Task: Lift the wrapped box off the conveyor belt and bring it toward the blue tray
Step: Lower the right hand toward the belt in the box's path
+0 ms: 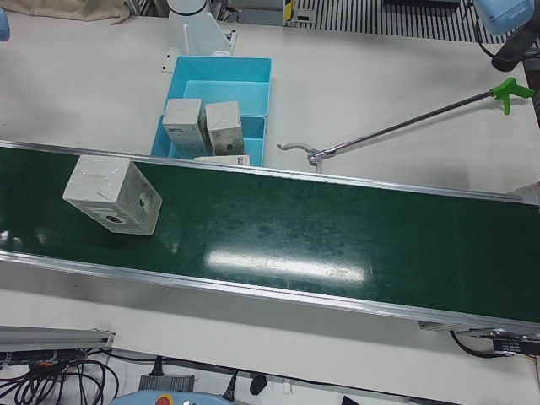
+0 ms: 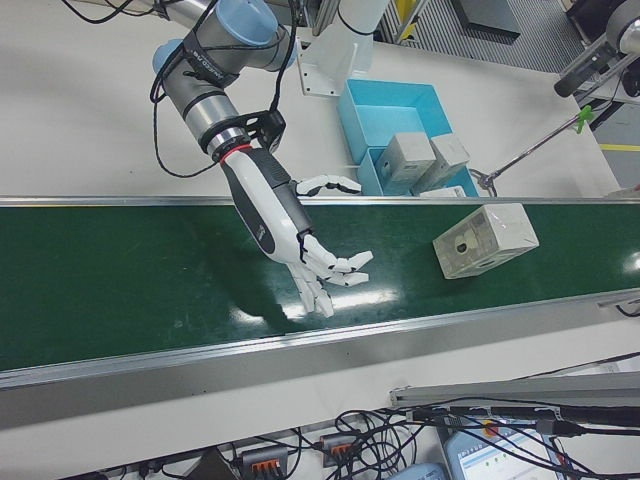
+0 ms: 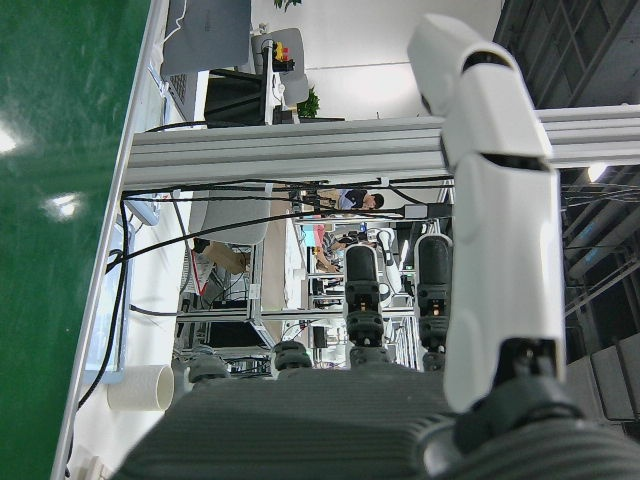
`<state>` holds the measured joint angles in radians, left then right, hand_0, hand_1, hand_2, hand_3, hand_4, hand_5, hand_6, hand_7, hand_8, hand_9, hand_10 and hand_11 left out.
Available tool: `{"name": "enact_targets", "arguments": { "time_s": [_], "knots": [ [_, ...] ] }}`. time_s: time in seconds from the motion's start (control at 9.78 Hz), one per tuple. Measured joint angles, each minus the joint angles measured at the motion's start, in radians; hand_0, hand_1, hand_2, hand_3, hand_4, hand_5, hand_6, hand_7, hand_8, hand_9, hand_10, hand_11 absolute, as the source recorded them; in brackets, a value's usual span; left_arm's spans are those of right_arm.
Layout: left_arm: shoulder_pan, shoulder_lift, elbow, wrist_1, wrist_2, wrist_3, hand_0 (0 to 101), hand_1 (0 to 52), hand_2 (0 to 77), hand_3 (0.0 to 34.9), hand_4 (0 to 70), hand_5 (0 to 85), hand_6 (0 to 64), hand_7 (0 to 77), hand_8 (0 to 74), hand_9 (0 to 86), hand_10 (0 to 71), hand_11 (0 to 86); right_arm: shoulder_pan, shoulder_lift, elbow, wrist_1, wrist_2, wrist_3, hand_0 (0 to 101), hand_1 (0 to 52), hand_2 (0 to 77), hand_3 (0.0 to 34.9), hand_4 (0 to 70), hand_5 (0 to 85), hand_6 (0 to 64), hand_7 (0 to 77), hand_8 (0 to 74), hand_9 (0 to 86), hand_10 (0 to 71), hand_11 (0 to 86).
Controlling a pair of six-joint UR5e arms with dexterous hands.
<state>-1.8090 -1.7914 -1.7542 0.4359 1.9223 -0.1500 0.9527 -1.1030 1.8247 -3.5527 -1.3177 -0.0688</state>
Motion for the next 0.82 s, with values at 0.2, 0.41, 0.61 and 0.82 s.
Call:
{"name": "enact_targets", "arguments": {
  "time_s": [0.2, 0.41, 0.61, 0.82],
  "knots": [
    [0.000, 0.000, 0.000, 0.000, 0.000, 0.000, 0, 0.0, 0.5, 0.0, 0.0, 1.1, 0.0, 0.5, 0.0, 0.0, 0.5, 0.0, 0.006, -0.001, 0.005, 0.000, -0.002, -0.005, 49, 18.0, 23.5, 20.5, 9.8, 36.5, 3.3, 25.1, 0.0, 4.9, 0.0, 1.1],
    [0.000, 0.000, 0.000, 0.000, 0.000, 0.000, 0, 0.0, 0.5, 0.0, 0.0, 1.1, 0.0, 0.5, 0.0, 0.0, 0.0, 0.0, -0.006, 0.003, 0.003, 0.000, -0.002, -0.009, 49, 18.0, 23.5, 20.2, 10.4, 36.5, 2.7, 24.5, 0.0, 4.9, 0.0, 1.1],
    [0.000, 0.000, 0.000, 0.000, 0.000, 0.000, 0, 0.0, 0.5, 0.0, 0.0, 1.1, 0.0, 0.0, 0.0, 0.0, 0.5, 0.0, -0.019, 0.006, -0.007, -0.001, 0.000, -0.019, 52, 24.5, 27.3, 20.2, 10.9, 37.1, 2.7, 24.5, 0.0, 4.9, 0.0, 1.1],
    [0.000, 0.000, 0.000, 0.000, 0.000, 0.000, 0, 0.0, 0.5, 0.0, 0.0, 1.1, 0.5, 0.0, 0.0, 0.0, 0.5, 0.0, -0.027, 0.011, -0.028, 0.001, 0.002, -0.022, 52, 20.7, 28.4, 19.5, 12.5, 38.7, 4.9, 27.3, 0.0, 4.9, 0.0, 1.1]
  ]
}}
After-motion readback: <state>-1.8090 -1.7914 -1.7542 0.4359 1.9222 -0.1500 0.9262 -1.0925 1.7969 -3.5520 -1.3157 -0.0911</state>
